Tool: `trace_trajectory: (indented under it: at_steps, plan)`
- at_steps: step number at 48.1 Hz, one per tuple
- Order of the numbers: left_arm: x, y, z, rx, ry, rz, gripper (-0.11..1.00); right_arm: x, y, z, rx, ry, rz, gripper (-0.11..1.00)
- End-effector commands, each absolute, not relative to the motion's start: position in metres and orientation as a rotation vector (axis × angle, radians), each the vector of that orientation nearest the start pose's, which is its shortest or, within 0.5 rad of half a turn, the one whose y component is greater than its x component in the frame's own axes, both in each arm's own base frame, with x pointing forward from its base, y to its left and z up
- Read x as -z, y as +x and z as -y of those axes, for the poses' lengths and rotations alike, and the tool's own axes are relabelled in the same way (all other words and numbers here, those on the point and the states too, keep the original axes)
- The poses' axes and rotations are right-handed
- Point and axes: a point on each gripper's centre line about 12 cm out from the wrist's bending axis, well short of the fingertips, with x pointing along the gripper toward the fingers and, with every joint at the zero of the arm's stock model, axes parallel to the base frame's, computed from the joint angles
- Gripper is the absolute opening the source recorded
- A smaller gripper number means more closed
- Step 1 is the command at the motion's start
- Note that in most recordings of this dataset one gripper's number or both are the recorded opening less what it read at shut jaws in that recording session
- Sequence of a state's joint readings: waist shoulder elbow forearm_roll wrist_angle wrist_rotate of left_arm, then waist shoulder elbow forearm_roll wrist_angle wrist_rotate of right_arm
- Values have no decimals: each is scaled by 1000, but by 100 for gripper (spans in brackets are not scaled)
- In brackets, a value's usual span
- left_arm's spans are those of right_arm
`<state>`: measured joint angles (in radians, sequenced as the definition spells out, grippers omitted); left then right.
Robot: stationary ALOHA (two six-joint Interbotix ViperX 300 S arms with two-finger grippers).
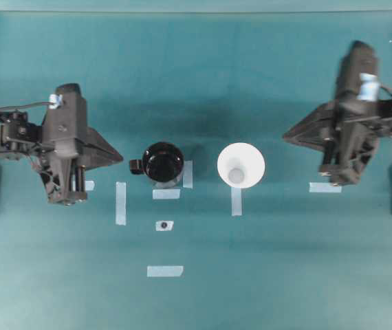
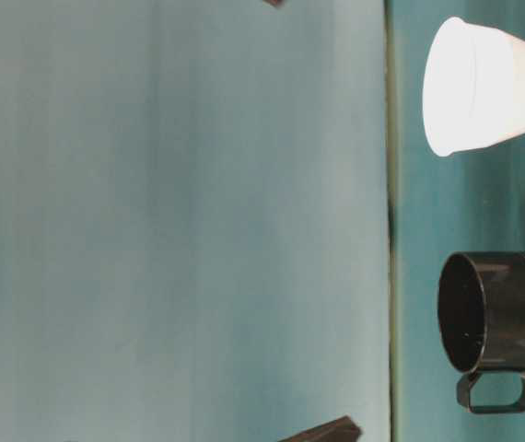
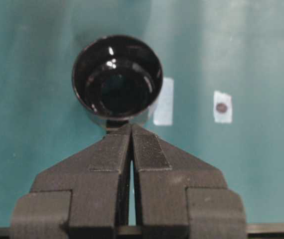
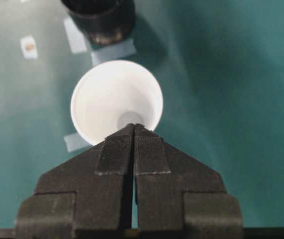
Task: Holding the cup holder with the left arm, the right arm places the cup into the cup holder.
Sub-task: 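Move left gripper above black cup holder and right gripper above white cup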
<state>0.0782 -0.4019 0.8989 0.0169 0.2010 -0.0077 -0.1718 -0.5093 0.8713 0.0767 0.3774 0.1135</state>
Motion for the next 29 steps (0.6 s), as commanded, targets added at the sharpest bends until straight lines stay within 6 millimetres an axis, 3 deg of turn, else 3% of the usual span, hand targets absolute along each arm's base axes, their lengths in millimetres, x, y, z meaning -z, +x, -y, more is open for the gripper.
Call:
trace_trajectory:
  at_steps: [1,12,29]
  plan:
    - [-215,299,-24,-76,-17,-683,3,-206,299,50,218,261,-834,2]
    - [-204,306,-27,-83,-23,-721,3,-190,326,55,221,241,-911,2]
    - [-181,321,-36,-104,-35,-797,3,-178,337,60,229,252,-1007,2]
